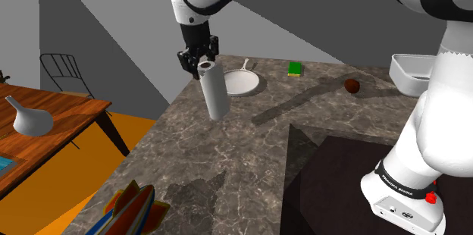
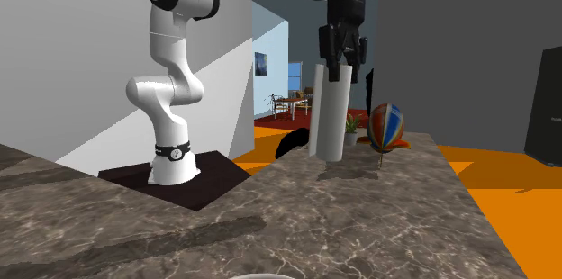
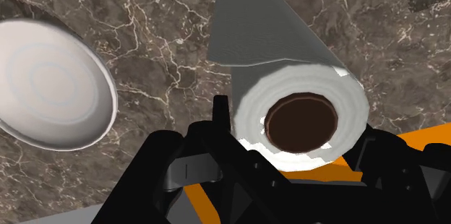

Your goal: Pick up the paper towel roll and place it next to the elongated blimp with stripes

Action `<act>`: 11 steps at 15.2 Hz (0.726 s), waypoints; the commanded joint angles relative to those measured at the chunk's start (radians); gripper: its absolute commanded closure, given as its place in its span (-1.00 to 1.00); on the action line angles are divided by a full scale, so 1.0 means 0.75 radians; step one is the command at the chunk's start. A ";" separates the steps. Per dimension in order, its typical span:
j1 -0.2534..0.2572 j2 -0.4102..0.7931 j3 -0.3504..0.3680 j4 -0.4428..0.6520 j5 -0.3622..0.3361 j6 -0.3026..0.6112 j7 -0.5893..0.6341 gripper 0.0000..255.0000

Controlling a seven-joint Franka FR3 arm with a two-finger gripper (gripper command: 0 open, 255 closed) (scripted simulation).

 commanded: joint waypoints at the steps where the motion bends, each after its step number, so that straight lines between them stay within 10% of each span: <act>1: 0.000 0.002 0.000 0.036 0.001 -0.035 -0.005 1.00; 11: 0.016 0.037 0.004 0.265 -0.008 -0.229 -0.015 1.00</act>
